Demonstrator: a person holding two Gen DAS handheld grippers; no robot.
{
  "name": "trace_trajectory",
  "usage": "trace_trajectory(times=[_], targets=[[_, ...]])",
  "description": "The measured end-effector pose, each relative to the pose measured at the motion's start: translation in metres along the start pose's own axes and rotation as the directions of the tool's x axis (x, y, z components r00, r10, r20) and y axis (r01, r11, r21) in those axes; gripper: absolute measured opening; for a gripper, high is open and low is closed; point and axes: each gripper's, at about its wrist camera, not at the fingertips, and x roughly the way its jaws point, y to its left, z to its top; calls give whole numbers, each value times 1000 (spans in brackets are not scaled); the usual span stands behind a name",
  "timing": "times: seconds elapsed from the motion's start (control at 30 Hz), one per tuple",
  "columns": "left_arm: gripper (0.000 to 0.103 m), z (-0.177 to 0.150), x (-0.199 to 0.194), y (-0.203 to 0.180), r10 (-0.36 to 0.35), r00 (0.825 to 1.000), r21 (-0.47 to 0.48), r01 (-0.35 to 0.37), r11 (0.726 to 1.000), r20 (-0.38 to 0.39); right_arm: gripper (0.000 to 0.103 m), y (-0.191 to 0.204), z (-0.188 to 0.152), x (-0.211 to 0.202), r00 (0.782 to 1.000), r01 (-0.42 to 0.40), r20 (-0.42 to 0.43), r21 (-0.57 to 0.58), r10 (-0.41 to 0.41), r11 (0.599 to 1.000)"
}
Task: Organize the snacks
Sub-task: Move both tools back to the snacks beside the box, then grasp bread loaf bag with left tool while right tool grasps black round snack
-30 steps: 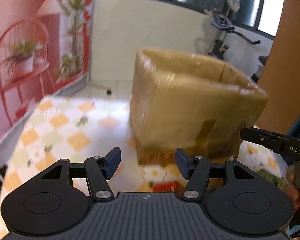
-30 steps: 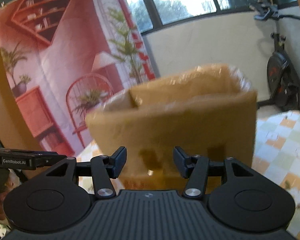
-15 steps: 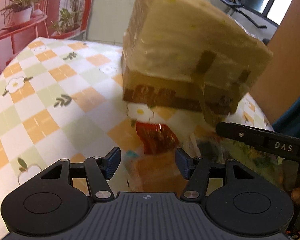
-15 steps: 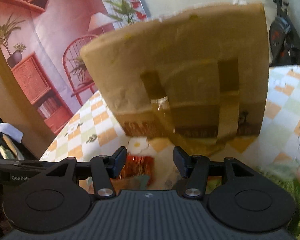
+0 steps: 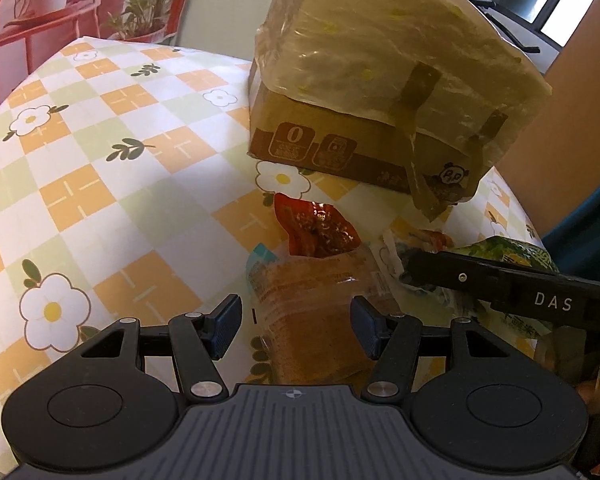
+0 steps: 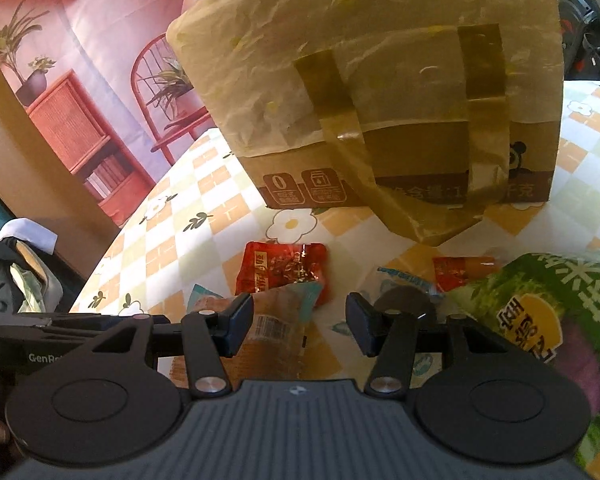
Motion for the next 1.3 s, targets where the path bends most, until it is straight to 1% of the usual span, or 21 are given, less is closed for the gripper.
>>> trace_trajectory(times=[0.17,0.23,0.27,0.3,0.37,0.47,0.63,0.67,0.7,0.8,0.9,1.0,1.07,1.2,1.27,1.3], targets=[[63,-1,3,-3,4,1000,9,-4,1000,-9,55,-2,-5,0,1000,16,-11,2,-16,1000],[71,1,7,-5,14,1000,13,-13,1000,-21,55,-3,-5,-3,1000,28,-2,6,-28,1000],[79,3,9,-5,23,999,7,-23,1000,-28,55,-4,-5,-4,999,35,5,8,-35,999],[82,5,10,-5,31,999,-1,-31,1000,-30,55,-5,-5,-6,999,45,14,9,-45,999],[82,9,13,-4,34,999,-22,-35,999,-27,55,-8,-5,-10,997,63,33,9,-64,998],[89,15,18,-8,53,998,-57,-55,997,-34,53,-12,-6,-15,995,80,52,13,-81,997],[89,20,33,-21,85,994,-66,-90,994,-67,53,-19,-7,-22,994,83,73,22,-85,996],[89,20,35,-23,79,994,-72,-84,994,-71,53,-19,-7,-23,993,83,78,22,-84,996],[92,20,37,-25,77,994,-76,-83,994,-73,53,-20,-7,-24,993,82,85,23,-84,996],[92,20,43,-31,116,990,-62,-121,991,-82,53,-23,-7,-27,991,83,102,26,-85,996],[95,19,49,-34,129,987,-70,-136,988,-94,53,-29,-7,-28,990,78,111,44,-83,996],[98,18,53,-42,159,983,-29,-162,986,-96,53,-33,-7,-28,990,77,113,53,-83,996],[99,17,57,-44,165,981,-15,-168,986,-104,54,-36,-7,-28,990,79,114,61,-85,995],[99,12,68,-45,184,974,9,-185,983,-134,53,-40,-7,-27,989,86,116,69,-94,994],[98,9,67,-47,188,976,25,-187,982,-113,53,-42,-7,-27,988,96,114,69,-103,993],[93,8,66,-46,186,977,31,-184,982,-104,53,-43,-7,-27,988,100,111,70,-108,993]])
